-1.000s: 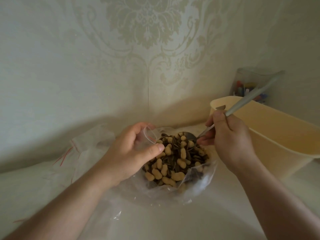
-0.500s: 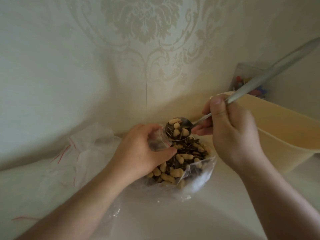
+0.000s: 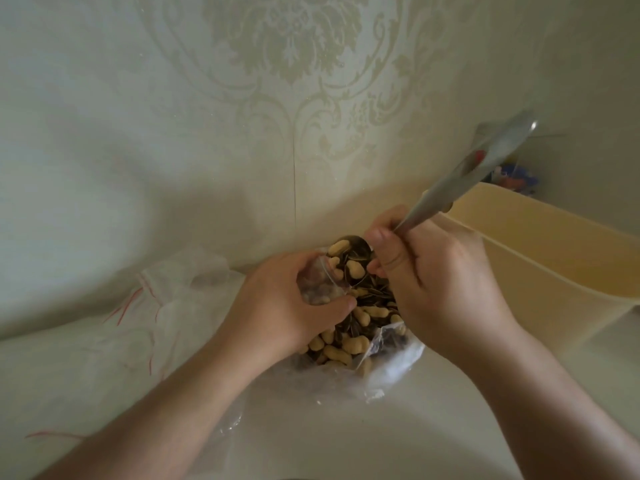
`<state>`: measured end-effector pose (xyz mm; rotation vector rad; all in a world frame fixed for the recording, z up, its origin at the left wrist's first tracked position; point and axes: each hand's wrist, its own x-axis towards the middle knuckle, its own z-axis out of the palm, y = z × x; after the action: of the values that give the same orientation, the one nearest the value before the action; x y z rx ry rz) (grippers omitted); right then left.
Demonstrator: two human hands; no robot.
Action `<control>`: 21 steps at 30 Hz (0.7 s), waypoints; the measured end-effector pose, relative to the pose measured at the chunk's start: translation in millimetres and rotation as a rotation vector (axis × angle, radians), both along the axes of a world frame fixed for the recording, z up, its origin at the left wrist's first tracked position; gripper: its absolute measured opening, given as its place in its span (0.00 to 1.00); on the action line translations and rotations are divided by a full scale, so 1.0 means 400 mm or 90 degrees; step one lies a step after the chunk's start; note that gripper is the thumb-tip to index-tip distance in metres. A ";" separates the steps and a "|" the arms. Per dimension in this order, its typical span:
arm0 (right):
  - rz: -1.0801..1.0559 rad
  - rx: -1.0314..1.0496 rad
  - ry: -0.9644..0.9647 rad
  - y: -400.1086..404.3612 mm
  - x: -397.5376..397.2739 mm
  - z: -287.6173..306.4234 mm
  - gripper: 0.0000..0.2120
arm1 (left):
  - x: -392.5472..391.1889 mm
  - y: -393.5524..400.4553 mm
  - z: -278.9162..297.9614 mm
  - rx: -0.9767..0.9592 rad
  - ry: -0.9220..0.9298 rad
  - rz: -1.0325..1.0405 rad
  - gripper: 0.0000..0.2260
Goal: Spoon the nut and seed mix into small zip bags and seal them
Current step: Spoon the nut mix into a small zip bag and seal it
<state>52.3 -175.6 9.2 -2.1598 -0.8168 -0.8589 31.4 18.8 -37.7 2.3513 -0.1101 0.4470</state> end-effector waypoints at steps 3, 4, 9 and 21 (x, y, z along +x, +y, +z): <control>0.000 -0.031 -0.025 -0.001 -0.002 0.004 0.21 | 0.002 -0.002 0.006 -0.005 -0.017 0.035 0.19; -0.003 -0.036 -0.033 0.000 -0.001 0.005 0.20 | 0.002 -0.003 0.008 -0.013 -0.025 0.038 0.19; 0.007 -0.036 -0.061 0.007 0.005 -0.002 0.15 | -0.003 -0.009 0.014 -0.066 -0.065 0.035 0.11; 0.037 -0.006 -0.097 0.014 0.001 -0.017 0.14 | -0.001 -0.003 0.016 -0.073 -0.058 0.047 0.12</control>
<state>52.5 -170.0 2.6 -2.0862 -0.9561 -1.0008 31.0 17.6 -31.4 2.2283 -0.0403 0.5822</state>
